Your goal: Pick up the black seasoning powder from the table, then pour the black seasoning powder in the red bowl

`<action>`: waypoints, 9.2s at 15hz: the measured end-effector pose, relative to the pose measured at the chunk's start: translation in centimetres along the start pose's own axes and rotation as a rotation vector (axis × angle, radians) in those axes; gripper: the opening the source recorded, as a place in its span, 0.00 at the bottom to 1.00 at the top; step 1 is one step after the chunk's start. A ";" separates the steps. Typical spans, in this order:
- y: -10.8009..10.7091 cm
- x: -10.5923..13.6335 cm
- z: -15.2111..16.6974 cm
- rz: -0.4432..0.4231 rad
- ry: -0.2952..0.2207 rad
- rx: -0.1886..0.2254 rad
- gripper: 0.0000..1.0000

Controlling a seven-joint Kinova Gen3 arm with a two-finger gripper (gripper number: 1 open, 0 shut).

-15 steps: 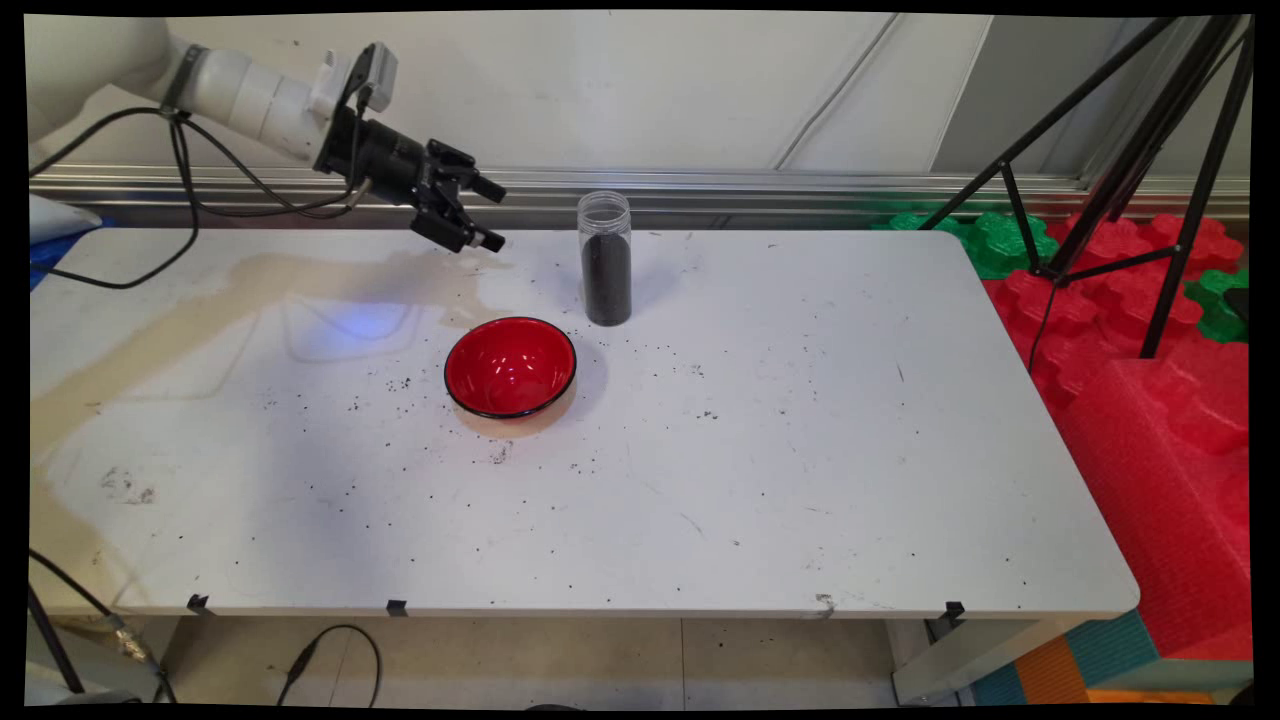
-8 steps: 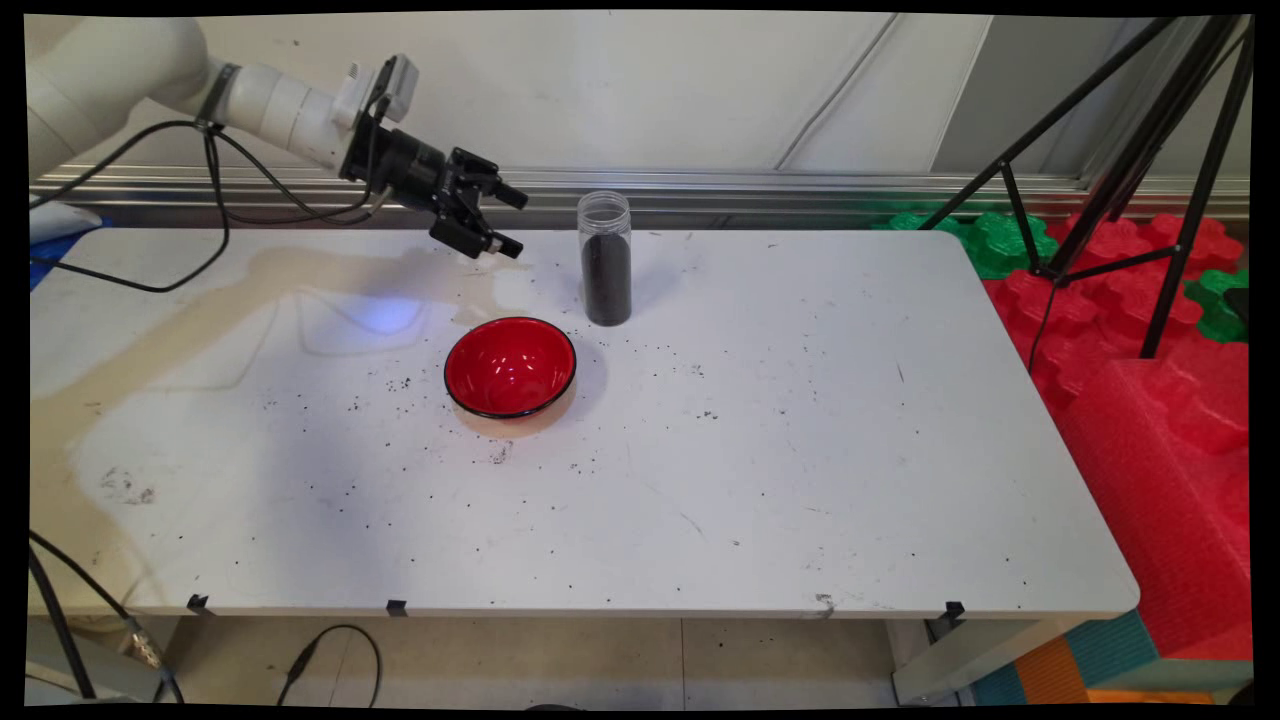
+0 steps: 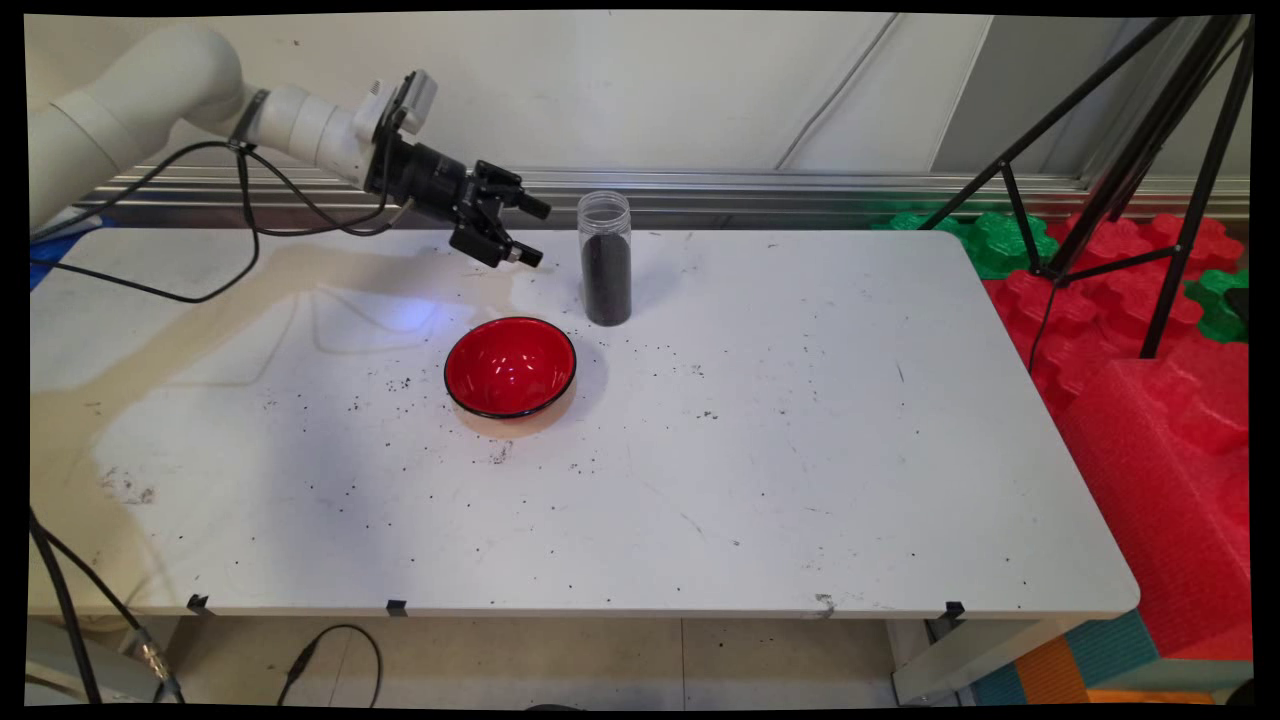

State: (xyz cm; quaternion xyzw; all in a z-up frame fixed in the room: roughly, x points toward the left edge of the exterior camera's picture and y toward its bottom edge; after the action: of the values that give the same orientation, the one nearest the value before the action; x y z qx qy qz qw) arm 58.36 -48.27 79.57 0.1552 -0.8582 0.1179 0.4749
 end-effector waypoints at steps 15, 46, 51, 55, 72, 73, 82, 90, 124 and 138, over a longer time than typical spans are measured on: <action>-2.0 -4.3 4.9 -0.023 0.122 -0.059 1.00; -2.8 -4.5 11.9 -0.011 0.264 -0.068 1.00; -2.8 -4.4 12.0 -0.011 0.273 -0.071 0.00; -2.9 -4.4 12.0 -0.011 0.275 -0.070 0.00; -2.2 -0.8 7.2 0.012 0.246 0.066 0.00; -1.9 -0.5 6.8 0.022 0.237 0.077 0.00; 1.1 0.1 4.2 0.112 0.175 0.151 0.00; 3.5 0.3 2.1 0.202 0.133 0.208 0.00; 10.3 -2.8 -2.6 0.814 -0.101 0.270 0.00; 11.2 -3.0 -2.4 1.130 -0.183 0.313 0.00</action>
State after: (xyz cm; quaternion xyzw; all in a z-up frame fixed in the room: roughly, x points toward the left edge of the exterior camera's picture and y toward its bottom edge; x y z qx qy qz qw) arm 57.52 -36.65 77.71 -0.2480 -0.8176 0.4639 0.2340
